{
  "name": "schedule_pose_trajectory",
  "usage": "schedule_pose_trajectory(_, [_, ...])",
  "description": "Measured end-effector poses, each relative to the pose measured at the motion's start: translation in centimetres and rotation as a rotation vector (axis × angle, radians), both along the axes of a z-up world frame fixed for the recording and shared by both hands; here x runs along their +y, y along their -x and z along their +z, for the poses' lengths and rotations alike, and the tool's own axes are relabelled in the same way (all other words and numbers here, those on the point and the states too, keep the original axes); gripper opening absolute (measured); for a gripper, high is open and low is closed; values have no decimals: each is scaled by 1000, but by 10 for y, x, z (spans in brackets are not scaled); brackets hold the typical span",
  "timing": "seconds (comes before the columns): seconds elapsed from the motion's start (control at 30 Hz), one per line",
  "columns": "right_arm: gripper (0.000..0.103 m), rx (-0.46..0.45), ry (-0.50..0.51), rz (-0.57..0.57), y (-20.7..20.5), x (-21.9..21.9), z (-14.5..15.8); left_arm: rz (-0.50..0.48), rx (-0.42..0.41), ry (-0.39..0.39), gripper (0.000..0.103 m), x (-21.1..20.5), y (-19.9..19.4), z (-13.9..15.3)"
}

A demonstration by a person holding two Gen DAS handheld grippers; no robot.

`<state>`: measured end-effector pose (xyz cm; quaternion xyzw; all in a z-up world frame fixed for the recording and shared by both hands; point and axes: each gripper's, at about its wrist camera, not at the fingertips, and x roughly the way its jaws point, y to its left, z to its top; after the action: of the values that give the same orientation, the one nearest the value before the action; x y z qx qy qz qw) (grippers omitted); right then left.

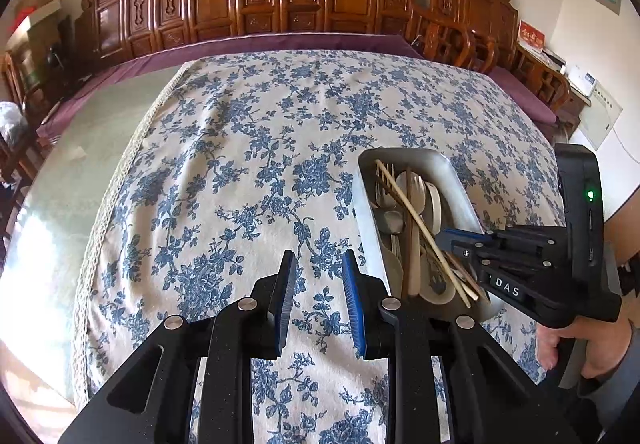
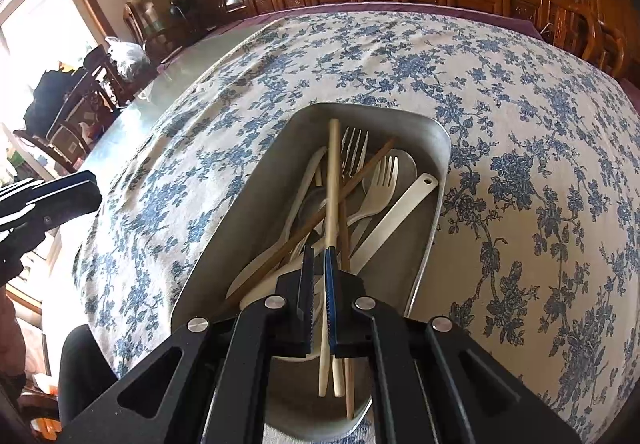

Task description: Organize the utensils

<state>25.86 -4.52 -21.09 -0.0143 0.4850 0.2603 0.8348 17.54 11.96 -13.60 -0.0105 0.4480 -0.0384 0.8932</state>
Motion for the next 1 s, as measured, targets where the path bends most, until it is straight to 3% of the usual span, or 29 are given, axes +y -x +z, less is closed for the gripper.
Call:
schedule_pose_trajectory(0.3, [7,-102,-27,-18,40,-29,37,11,-65,1,30,-14,25,23])
schedule_pose_trajectory(0.4, [7,-138,-40,-40,54,-43,52,11,-96,-2,40,-21,36,32])
schedule_pose_trajectory(0.5, [23,-189,-52,-65,71,-59,68,13,-125,-4,47,-27,45,39])
schedule_pose_trajectory(0.6, [36,-230,-58,-94,91,-75,83,23,-151,1,63,-34,56,45])
schedule_pose_trajectory(0.67, [48,-249,-64,-113,102,-84,91,21,-158,10,70,-39,61,49])
schedule_pose_trajectory(0.73, [68,-284,-61,-134,116,-94,102,13,-179,10,79,-47,71,55])
schedule_pose_trajectory(0.83, [83,-315,-48,-167,130,-106,113,2,-201,4,91,-60,81,62])
schedule_pose_trajectory(1.0, [99,-354,-50,-215,154,-126,129,-9,-226,12,95,-80,98,76])
